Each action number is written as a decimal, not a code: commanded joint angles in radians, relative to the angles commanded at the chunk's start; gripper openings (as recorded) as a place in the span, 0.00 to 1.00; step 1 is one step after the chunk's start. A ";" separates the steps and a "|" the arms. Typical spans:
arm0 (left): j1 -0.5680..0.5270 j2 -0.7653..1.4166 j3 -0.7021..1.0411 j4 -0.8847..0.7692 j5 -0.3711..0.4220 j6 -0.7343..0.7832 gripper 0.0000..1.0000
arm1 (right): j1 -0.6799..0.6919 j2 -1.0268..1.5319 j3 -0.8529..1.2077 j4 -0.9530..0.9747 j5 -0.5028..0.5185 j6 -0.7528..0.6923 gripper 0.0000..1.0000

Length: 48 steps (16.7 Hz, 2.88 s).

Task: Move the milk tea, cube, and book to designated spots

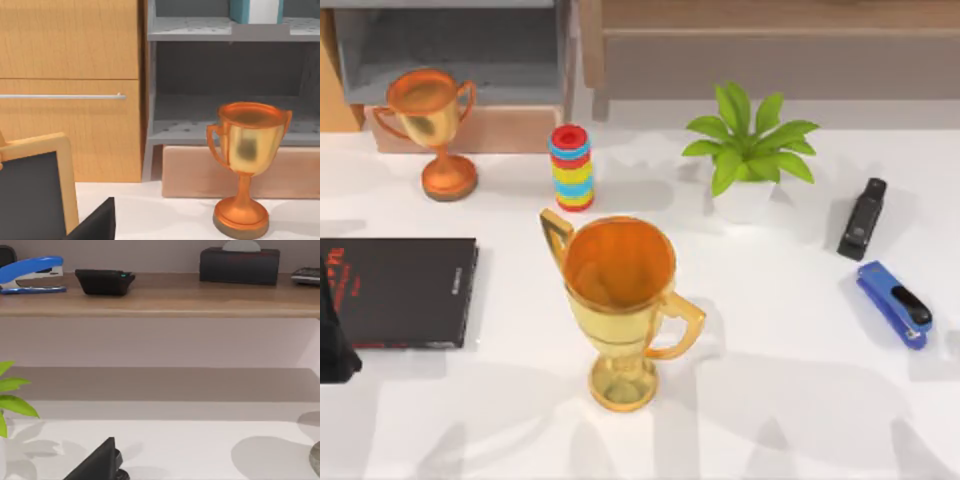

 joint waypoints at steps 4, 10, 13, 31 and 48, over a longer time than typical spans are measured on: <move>-0.001 0.010 0.010 0.008 -0.001 -0.001 1.00 | 0.000 0.000 0.000 0.000 0.000 0.000 1.00; -0.027 0.288 0.244 0.185 -0.017 -0.024 1.00 | 0.000 0.000 0.000 0.000 0.000 0.000 1.00; -0.049 0.545 0.427 0.306 -0.034 -0.036 1.00 | 0.000 0.000 0.000 0.000 0.000 0.000 1.00; -0.208 1.902 1.250 0.649 -0.169 -0.010 1.00 | 0.000 0.000 0.000 0.000 0.000 0.000 1.00; -0.196 2.005 1.397 0.605 -0.156 -0.011 0.92 | 0.000 0.000 0.000 0.000 0.000 0.000 1.00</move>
